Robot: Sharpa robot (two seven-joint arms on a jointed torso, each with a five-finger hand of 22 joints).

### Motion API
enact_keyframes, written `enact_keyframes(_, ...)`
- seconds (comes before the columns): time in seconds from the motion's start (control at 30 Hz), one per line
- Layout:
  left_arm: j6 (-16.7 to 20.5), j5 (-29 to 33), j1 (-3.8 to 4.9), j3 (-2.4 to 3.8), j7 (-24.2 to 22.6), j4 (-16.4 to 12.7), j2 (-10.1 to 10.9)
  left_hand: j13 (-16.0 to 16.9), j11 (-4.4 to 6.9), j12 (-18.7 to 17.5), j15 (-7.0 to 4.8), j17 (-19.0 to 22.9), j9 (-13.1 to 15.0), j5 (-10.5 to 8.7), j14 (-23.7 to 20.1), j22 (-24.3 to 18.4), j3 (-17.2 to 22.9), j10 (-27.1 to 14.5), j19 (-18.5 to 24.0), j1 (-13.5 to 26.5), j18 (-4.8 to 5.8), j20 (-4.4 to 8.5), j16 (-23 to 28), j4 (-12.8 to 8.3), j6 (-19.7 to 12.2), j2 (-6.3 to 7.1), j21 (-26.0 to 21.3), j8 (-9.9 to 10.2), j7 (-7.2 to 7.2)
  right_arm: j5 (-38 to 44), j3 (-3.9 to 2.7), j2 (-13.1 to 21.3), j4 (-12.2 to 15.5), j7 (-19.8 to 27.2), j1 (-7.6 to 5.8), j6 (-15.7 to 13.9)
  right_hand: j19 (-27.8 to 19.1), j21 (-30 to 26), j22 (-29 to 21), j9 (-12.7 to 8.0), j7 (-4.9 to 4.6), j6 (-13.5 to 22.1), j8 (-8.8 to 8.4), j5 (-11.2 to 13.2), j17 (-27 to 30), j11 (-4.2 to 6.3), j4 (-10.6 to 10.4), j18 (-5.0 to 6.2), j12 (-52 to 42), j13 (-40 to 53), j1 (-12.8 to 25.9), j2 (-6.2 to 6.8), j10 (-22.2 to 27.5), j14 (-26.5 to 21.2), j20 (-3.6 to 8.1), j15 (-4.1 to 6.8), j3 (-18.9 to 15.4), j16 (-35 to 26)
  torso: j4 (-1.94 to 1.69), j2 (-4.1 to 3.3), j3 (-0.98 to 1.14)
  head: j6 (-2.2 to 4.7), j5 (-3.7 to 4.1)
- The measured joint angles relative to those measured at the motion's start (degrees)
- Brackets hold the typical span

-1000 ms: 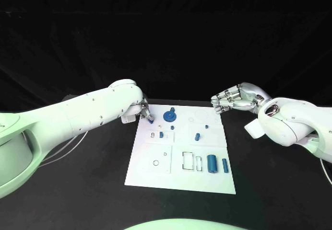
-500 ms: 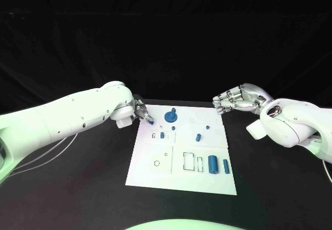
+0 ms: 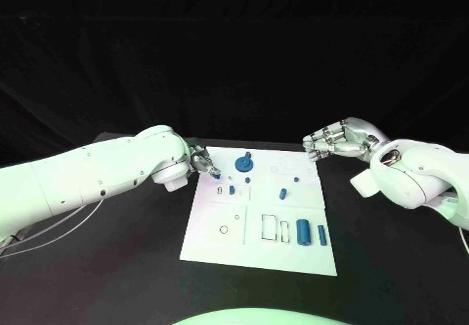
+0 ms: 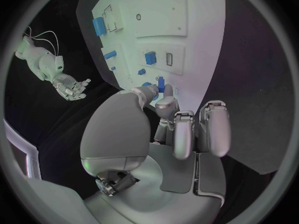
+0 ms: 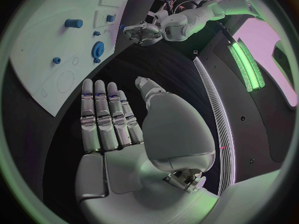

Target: Assemble the parts on the task board

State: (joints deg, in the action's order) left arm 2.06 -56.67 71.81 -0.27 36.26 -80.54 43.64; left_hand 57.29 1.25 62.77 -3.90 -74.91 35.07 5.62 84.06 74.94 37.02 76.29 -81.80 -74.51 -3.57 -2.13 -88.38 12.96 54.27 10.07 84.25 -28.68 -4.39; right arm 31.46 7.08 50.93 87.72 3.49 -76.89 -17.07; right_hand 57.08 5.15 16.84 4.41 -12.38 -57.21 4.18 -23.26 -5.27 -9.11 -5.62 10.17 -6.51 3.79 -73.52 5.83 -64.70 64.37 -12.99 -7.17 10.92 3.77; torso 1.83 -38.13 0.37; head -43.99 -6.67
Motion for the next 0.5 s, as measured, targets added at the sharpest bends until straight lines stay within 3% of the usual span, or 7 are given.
enact_keyframes(0.5,1.01,-5.84,-2.36,-0.17,0.15,-2.12,-0.22,0.32,0.24,0.27,-0.4,-0.03,0.0,-0.2,-0.01,-0.01,1.73,0.25,-0.2,1.13,0.0,0.2,0.0,-0.63,0.0,0.67,0.24,-1.22,0.0,-0.02,0.0,-0.07,0.0,0.02,0.16,0.03,0.0,0.0,0.0,0.0,0.0,0.0,0.0,0.0,0.0,0.0,0.0,0.0,0.0,0.0,0.0,0.0,0.0,0.0,0.0,0.0,0.0,0.0,-0.01,-0.01,-0.08,-0.26,0.04)
